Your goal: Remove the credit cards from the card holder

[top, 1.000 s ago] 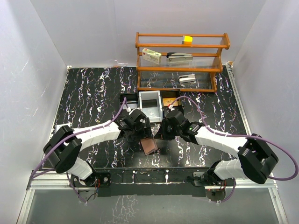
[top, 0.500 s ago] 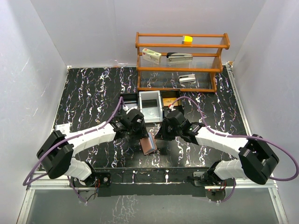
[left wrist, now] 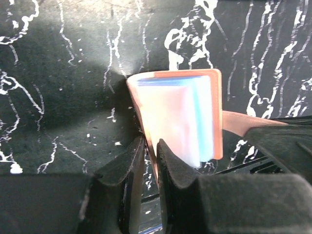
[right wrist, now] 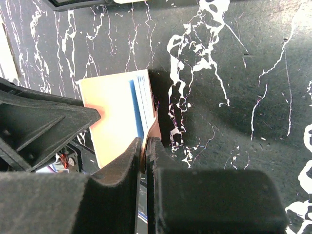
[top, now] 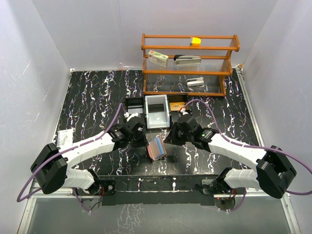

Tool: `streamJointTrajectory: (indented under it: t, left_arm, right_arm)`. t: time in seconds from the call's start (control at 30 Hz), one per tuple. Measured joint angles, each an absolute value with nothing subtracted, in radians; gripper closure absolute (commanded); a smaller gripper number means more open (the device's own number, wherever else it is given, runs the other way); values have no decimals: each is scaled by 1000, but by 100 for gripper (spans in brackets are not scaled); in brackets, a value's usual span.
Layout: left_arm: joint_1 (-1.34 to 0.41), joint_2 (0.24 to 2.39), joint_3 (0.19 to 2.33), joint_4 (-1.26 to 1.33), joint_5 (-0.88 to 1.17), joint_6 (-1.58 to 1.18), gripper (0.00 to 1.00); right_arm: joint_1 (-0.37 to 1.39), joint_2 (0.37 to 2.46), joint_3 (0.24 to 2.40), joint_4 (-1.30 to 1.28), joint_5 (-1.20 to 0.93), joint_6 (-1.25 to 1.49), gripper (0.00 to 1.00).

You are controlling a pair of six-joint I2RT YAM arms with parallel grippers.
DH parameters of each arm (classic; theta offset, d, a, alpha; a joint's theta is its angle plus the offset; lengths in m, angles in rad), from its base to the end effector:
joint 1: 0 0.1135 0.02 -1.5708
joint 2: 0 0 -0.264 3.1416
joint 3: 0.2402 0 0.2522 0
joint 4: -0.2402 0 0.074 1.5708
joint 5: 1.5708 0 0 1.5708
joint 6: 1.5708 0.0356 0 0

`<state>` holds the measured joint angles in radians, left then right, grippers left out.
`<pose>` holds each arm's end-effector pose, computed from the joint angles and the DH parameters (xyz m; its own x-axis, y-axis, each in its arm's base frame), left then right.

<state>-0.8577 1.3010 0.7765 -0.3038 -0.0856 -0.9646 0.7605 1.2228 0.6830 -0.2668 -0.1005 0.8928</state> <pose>0.1761 -0.1990 0.2166 -0.8628 -0.2541 -0.4370 0.0117 0.8542 -0.5198 0.1762 0.1726 0.2082 -0.9014 0.2120 -0.3776 -0.0543 0.8097 0.5844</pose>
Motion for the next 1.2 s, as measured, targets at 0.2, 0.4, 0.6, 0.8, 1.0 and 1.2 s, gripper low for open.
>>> streamJointTrajectory:
  t: [0.2,0.4,0.6,0.8,1.0,1.2]
  left_arm:
    - [-858,1298,749,-317,-101,-962,95]
    - [-858,1298,727,-313,-110,-961,97]
    - [-858,1297,710,-303,-117,-961,96]
    - [-858,1297,702,-294,-123,-961,85]
    - [-858,1297,698,-302,-141,-952,55]
    - [-858,1282,699,-371,-170,-937,28]
  right_arm:
    - [757,1200,683,-270,-108,891,100]
    - [757,1196,684,-264,-151,880,100]
    - [756,1195,684,-233,-231,870,100]
    - [756,1214,686,-193,-342,842,100]
    - [756,1279,720,-191,-384,827,100]
    - [756,1282,742,-249,-290,791,100]
